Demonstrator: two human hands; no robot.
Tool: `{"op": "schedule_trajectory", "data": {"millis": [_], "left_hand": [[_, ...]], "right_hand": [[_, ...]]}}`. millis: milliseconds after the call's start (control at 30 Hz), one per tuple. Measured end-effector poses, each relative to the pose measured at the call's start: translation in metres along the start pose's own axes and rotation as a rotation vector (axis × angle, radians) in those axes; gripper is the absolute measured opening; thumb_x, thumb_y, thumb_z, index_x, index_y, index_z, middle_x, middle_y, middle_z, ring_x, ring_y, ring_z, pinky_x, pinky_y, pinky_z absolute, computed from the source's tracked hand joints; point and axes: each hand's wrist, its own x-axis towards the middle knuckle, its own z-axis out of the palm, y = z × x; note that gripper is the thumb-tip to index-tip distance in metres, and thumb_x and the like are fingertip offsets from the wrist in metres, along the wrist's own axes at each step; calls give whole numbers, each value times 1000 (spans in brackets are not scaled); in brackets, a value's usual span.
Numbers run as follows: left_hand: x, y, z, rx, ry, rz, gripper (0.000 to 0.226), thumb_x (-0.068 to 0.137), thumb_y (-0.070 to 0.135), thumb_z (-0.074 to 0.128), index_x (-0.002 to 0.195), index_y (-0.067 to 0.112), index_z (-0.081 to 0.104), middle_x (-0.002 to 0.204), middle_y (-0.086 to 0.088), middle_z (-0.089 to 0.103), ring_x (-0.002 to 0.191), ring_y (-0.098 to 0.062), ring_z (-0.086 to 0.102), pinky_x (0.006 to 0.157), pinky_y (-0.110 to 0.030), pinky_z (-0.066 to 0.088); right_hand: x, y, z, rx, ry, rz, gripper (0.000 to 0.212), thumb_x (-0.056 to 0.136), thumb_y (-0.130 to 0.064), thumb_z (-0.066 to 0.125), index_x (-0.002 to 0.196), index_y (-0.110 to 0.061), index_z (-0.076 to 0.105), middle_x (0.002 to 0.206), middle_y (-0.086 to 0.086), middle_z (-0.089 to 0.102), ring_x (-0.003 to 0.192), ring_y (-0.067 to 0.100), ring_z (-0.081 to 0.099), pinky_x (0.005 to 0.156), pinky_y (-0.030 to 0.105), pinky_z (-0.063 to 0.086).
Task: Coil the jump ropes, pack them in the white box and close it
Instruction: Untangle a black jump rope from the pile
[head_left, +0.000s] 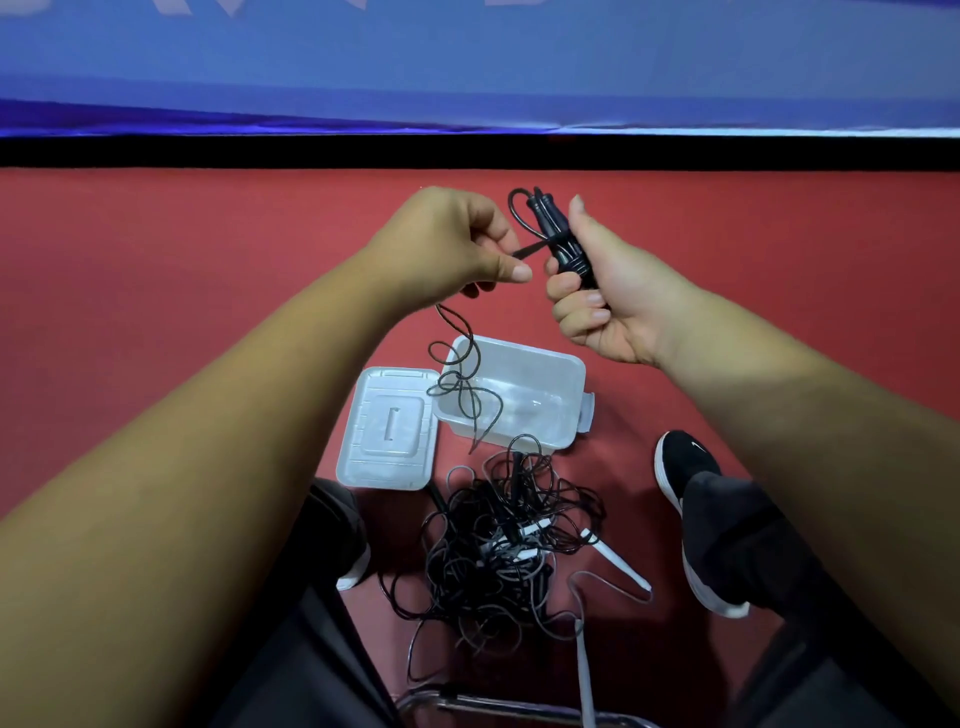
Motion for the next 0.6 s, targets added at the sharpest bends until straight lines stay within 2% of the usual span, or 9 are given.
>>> {"op": "schedule_trajectory", "data": {"millis": [100, 200, 300, 400, 500, 600], "left_hand": [[1, -7, -4, -1, -118, -29, 19, 87, 10, 83, 103, 12, 73, 82, -6, 72, 67, -7, 70, 65, -22, 59], [3, -17, -10, 66, -231, -50, 25, 88, 6, 82, 108, 17, 75, 88, -5, 74, 77, -11, 74, 75, -25, 60], [3, -21, -9, 178, -262, -73, 19, 91, 11, 80, 108, 18, 77, 86, -3, 76, 75, -11, 76, 67, -18, 57], [1, -23, -1, 175, -275, -187, 12, 101, 20, 68, 105, 10, 74, 83, -12, 78, 75, -21, 79, 64, -23, 61], [0, -26, 5, 5, -262, -277, 24, 107, 22, 58, 102, 1, 69, 89, -17, 74, 78, -29, 79, 69, -35, 66], [1, -26, 4, -306, -212, -290, 19, 108, 18, 56, 102, 3, 65, 107, -22, 73, 91, -33, 78, 80, -41, 65]], "right_hand": [[1, 1, -2, 43, 12, -10, 47, 100, -62, 60, 88, -18, 51, 66, -6, 40, 45, 4, 20, 34, 17, 19], [1, 0, -3, 74, 19, -19, 39, 102, -53, 60, 89, -17, 51, 66, -6, 40, 44, 3, 21, 35, 17, 17], [1, 1, -1, 86, 15, -28, 34, 103, -48, 60, 91, -18, 51, 66, -5, 40, 45, 3, 21, 36, 16, 16], [2, 3, 1, 114, -4, -32, 32, 104, -44, 60, 88, -17, 50, 67, -5, 42, 45, 3, 21, 35, 17, 18], [2, 1, 1, 134, 10, -47, 29, 105, -37, 60, 90, -15, 50, 68, -4, 44, 46, 3, 23, 35, 16, 20], [4, -3, -3, 133, 52, -79, 24, 107, -32, 58, 93, -13, 51, 67, -2, 45, 45, 4, 24, 36, 16, 21]]}}
